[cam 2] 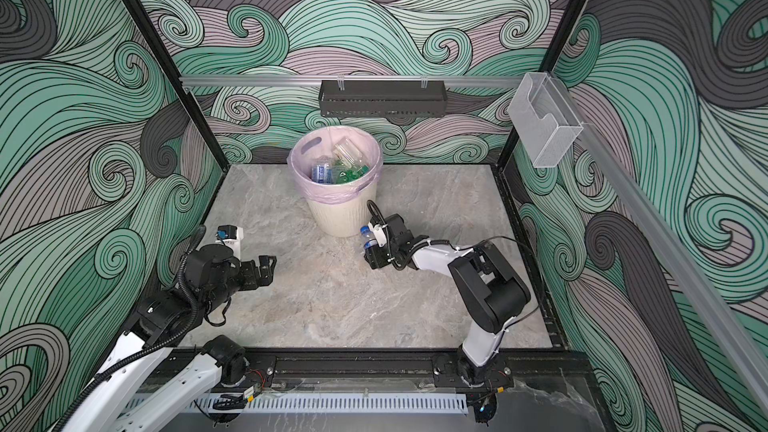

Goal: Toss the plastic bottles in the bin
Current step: 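Lower the right gripper to the blue-capped soda water bottle and grasp it, then lift the soda water bottle over the bin with the right gripper and release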

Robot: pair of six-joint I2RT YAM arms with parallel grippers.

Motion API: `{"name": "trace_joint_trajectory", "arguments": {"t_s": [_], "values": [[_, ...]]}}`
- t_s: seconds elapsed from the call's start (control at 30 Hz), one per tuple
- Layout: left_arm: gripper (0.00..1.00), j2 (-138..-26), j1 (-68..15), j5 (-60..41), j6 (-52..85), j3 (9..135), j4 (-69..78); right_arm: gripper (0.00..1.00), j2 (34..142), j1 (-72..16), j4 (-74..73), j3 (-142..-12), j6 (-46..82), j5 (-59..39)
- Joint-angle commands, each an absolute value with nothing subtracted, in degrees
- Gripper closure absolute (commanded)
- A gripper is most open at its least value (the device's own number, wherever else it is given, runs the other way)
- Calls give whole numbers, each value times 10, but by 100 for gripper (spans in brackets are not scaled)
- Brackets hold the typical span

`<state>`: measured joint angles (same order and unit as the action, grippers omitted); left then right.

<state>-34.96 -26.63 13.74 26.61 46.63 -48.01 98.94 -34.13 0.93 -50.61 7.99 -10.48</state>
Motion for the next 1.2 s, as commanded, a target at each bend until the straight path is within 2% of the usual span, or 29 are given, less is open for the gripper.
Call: {"name": "trace_joint_trajectory", "arguments": {"t_s": [0.0, 0.17, 0.33, 0.87, 1.03, 1.17], "values": [[1, -343, -261, 141, 274, 467, -491, 33, 995, -342, -2, -503, 93, -77], [1, -340, -262, 142, 274, 467, -494, 39, 999, -344, -3, -500, 102, -73], [1, -338, -262, 144, 274, 466, -494, 43, 958, -347, -1, -479, 114, -68], [1, -335, -262, 140, 274, 466, -490, 48, 630, -348, 85, -391, 163, -103], [1, -338, -261, 137, 274, 467, -488, 50, 558, -349, 123, -407, 161, -135], [1, -339, -262, 136, 274, 466, -488, 52, 544, -349, 161, -469, 144, -164]]}}
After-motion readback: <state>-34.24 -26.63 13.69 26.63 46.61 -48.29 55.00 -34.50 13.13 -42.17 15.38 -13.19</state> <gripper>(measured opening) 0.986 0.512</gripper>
